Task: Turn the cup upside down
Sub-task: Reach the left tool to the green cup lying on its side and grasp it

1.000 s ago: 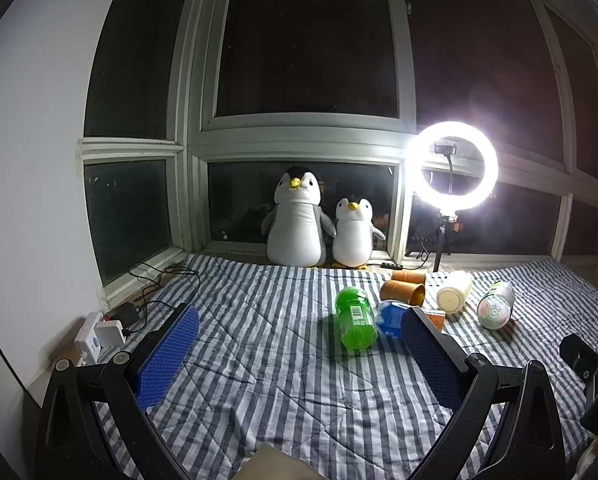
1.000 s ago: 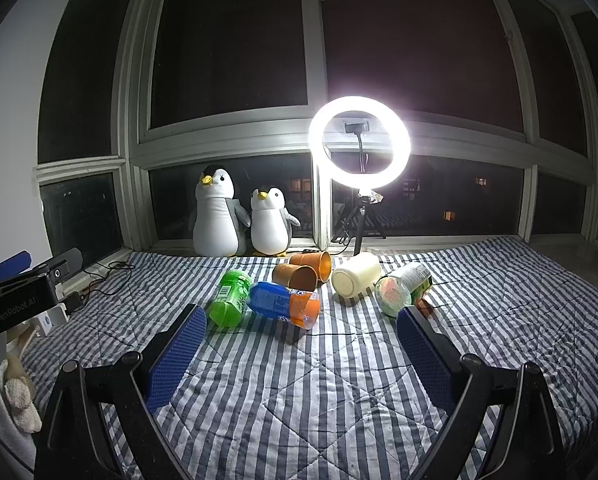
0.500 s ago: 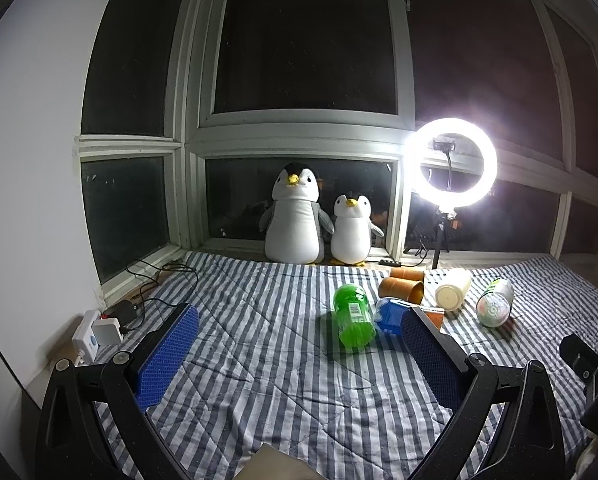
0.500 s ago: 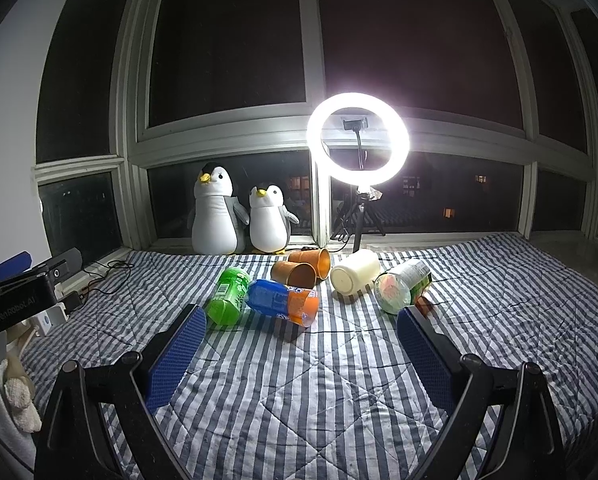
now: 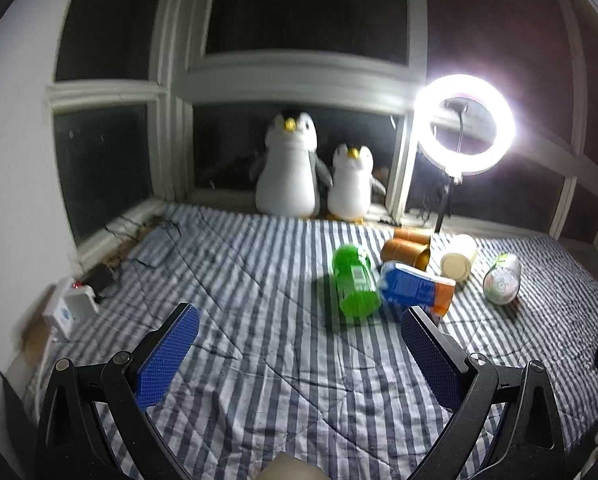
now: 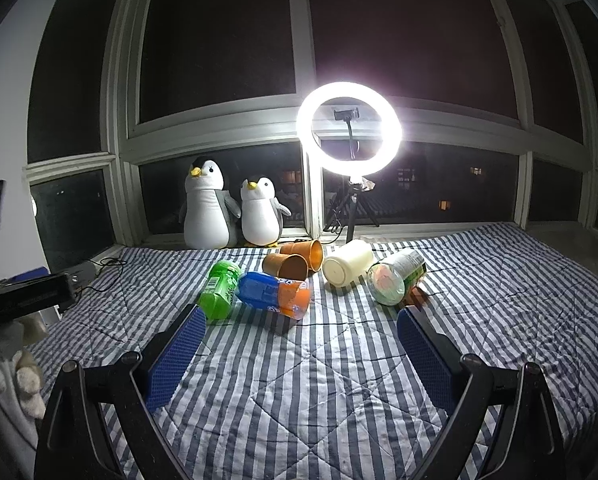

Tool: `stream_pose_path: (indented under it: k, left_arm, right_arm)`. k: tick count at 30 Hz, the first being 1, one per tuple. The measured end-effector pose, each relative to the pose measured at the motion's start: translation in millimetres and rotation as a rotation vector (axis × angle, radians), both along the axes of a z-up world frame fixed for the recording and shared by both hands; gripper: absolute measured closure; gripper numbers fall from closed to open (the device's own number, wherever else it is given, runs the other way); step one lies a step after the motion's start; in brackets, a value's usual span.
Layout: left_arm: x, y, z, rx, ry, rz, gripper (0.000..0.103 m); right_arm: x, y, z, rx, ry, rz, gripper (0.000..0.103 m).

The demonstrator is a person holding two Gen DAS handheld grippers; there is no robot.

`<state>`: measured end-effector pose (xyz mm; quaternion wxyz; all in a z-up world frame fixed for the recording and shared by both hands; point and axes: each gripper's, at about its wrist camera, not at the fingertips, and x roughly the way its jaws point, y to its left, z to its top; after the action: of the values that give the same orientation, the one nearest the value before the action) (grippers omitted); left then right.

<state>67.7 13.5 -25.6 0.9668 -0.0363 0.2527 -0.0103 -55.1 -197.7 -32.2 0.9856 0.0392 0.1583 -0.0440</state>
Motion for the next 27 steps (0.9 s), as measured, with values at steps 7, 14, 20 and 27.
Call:
stream_pose_path:
  k: [7,14,20,27]
  left_arm:
    - [71,6,-23,-0.078,0.183,-0.039,0.001]
    - [159,-2,-38,-0.119,0.328,-0.046,0.001]
    - [231,-21,-54,-0.104,0.419,-0.026,0.001]
    - [292,-45,-78,-0.125,0.529,-0.038,0.001]
  right_arm:
    - [3,-10,-8,0.018,0.019,-0.017,0.008]
    - [7,-18,-14,0.035,0.04,-0.031,0.008]
    - [7,-26,-16,0.033,0.053,-0.053,0.008]
    - [11,-37,-22,0.034,0.079,-0.076,0.008]
